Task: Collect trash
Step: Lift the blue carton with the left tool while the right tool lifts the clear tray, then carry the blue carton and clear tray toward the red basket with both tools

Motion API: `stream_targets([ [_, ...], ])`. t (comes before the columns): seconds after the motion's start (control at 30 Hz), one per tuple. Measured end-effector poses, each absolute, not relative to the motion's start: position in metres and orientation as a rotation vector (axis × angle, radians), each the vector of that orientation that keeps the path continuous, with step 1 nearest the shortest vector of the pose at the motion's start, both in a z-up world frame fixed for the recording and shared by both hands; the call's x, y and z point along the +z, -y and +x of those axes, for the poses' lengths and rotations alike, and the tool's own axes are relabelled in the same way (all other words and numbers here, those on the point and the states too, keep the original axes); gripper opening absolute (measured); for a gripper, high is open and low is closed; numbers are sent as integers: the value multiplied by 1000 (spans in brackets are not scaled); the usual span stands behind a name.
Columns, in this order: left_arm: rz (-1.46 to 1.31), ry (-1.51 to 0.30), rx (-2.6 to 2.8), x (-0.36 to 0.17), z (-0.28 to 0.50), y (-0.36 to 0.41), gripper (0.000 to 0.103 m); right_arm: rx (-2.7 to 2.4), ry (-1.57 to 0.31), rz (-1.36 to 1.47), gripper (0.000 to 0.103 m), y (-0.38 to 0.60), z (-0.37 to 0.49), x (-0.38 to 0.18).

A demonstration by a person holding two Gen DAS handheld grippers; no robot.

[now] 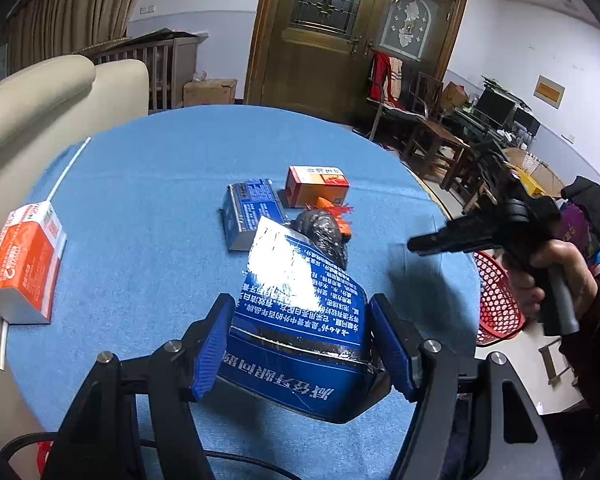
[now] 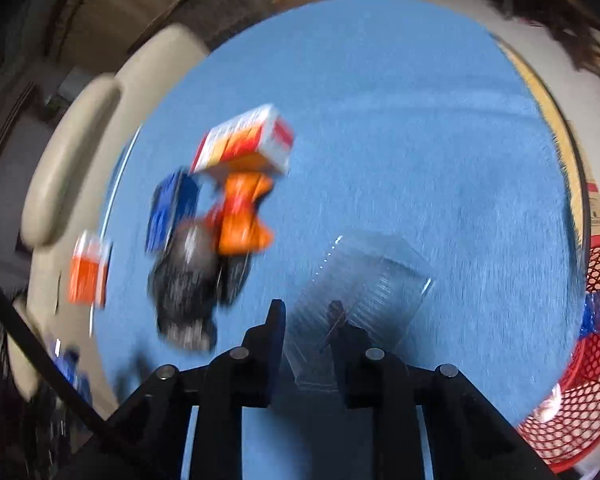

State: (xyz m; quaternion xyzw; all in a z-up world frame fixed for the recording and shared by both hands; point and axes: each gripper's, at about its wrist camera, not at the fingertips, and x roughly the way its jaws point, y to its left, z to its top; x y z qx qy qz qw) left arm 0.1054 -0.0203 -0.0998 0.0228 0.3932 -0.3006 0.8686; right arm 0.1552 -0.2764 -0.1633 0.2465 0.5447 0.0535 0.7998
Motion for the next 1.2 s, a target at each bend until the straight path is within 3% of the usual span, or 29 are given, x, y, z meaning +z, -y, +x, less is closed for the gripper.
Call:
stream_targets([
  [0.2,54,-828,-647,-101,103,29,70,253,-1153,441,27,253,147,-143],
  [0.27,60,-819,-651,-99,102,29,70,290,-1150,395,34,237,152,-139],
  [0.3,60,-817,-653,-99,101,28,70,291,-1156,370,54,232,155,-139],
  [0.33,58,-817,-652,-98,101,26,70,284,-1161,351,82,230,156,-137],
  [0.37,55,-816,-651,-98,101,25,70,269,-1147,334,84,227,154,-136],
  [0.57,26,-821,-630,-101,102,13,70,166,-1053,368,82,243,147,-124],
  [0.83,40,-795,-616,-98,96,15,70,-59,-1101,731,83,281,155,-153],
  [1.07,81,-773,-623,-92,84,23,70,-159,-1162,532,82,243,190,-158],
  [1.1,87,-769,-624,-91,82,24,70,-158,-1164,526,79,241,191,-163],
  [1.13,92,-766,-625,-90,81,25,70,-154,-1160,512,63,239,192,-164],
  [1.2,97,-763,-625,-89,79,25,70,-128,-1145,431,62,231,190,-161],
])
